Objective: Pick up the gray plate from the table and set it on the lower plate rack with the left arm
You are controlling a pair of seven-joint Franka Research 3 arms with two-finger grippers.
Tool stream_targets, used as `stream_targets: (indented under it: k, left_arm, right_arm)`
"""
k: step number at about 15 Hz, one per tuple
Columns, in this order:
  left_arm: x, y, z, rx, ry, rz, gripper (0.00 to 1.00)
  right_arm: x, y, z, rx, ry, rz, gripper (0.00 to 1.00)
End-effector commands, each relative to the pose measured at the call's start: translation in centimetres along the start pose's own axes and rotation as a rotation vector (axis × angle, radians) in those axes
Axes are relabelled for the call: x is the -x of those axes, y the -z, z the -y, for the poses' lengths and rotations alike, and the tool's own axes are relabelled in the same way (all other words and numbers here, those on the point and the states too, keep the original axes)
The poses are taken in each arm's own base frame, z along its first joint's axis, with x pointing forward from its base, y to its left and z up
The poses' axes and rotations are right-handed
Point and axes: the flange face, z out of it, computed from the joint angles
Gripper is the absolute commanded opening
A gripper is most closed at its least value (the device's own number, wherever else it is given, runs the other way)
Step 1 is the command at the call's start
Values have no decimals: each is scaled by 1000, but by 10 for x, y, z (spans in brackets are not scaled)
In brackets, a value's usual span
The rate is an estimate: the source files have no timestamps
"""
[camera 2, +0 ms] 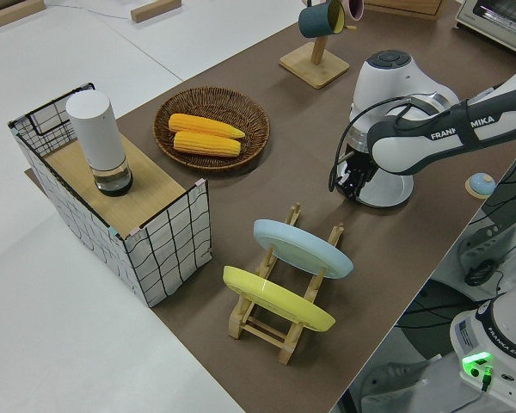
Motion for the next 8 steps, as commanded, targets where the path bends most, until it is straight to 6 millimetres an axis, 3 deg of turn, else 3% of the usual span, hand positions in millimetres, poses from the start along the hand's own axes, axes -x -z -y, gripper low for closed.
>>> stream_targets:
  k: [1, 8]
  left_arm:
    - [3, -10, -2, 10, 14, 22, 0]
    - [-9, 22, 5, 23, 37, 52, 0]
  right_arm:
    - [3, 3, 0, -7, 1, 6, 990]
    - [3, 3, 0, -7, -1, 6, 990]
